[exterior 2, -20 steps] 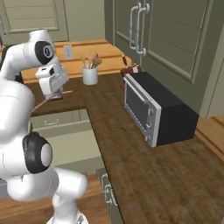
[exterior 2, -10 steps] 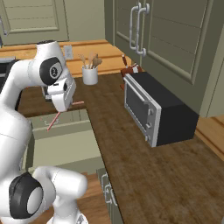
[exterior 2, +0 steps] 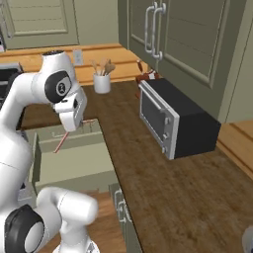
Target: Take a straw from the drawer in front and place it inside the glass cup on the dining counter.
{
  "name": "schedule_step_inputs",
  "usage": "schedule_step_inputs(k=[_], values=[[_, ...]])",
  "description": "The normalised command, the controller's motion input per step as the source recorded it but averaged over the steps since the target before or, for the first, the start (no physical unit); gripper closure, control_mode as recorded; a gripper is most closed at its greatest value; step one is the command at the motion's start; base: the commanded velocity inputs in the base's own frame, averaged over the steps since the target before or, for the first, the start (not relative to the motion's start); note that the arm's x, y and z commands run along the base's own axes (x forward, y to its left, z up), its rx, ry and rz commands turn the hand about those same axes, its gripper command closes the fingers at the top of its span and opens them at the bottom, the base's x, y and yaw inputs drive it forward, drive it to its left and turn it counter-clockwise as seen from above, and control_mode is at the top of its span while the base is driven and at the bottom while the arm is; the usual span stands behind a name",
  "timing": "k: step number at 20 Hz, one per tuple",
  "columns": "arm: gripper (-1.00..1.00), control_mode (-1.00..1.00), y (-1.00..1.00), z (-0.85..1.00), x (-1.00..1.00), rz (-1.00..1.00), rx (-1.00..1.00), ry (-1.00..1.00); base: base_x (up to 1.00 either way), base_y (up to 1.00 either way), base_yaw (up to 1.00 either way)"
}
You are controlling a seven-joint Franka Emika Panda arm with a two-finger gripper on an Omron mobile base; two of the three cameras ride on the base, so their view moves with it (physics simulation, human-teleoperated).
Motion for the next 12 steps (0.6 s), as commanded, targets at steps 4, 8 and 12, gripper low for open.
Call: schedule_step_inputs(k=[4,8,12], values=[[1.00,1.00,0.00,0.00,0.00,0.00,0.00,0.00,-1.00,0.00,0.00],[1.00,1.00,0.00,0.00,0.00,0.00,0.00,0.00,-0.92,0.01,0.28],[1.00,1.00,0.00,0.00,0.00,0.00,0.00,0.00,-0.18,0.14,0.93]])
